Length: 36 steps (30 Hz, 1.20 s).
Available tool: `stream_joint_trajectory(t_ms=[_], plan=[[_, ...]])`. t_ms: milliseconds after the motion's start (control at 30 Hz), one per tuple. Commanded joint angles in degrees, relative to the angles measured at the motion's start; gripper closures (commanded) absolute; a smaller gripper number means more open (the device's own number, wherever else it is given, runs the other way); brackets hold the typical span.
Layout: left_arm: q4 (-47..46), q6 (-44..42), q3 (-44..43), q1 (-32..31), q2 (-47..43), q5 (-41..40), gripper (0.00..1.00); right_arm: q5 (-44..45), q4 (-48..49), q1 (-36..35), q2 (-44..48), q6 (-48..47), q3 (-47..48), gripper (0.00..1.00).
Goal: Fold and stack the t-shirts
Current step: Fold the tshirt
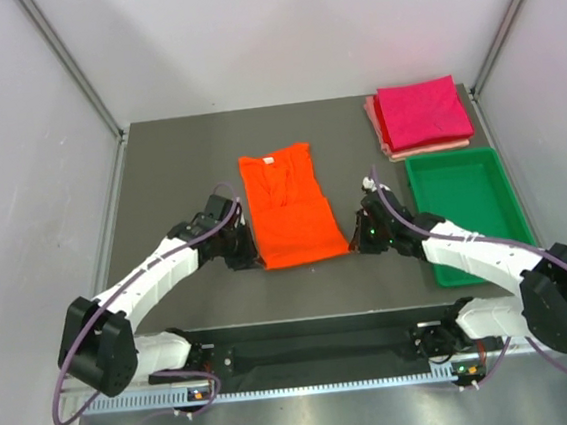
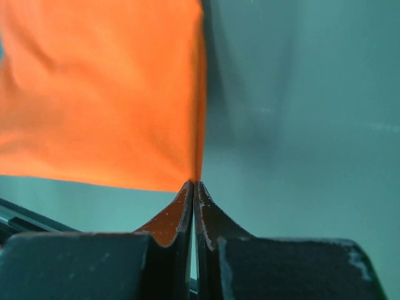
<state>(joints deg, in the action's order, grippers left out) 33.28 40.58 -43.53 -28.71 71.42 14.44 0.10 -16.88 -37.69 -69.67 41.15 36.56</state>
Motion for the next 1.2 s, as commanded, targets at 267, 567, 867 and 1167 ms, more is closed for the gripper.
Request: stream_joint_trajectory(t_ms=[267, 567, 867, 1167], plan=[[6.8, -7.4, -30.4, 7.6, 15.3, -4.2, 1.0, 0.2, -9.6, 8.9, -15.6, -14.6, 32.1, 1.0], [7.1, -11.9, -55.1, 16.9, 38.1, 3.0, 1.0, -10.7, -10.7, 13.9, -40.0, -20.1, 64.0, 1.0], [2.8, -10.7, -71.3, 21.1, 52.8, 5.0, 1.0, -16.8, -0.5, 16.4, -55.7, -18.0, 79.0, 1.0], [-4.3, -8.1, -72.2, 23.9, 56.8, 3.9, 1.0, -17.2, 8.7, 17.4, -63.8, -18.0, 82.5, 1.0]])
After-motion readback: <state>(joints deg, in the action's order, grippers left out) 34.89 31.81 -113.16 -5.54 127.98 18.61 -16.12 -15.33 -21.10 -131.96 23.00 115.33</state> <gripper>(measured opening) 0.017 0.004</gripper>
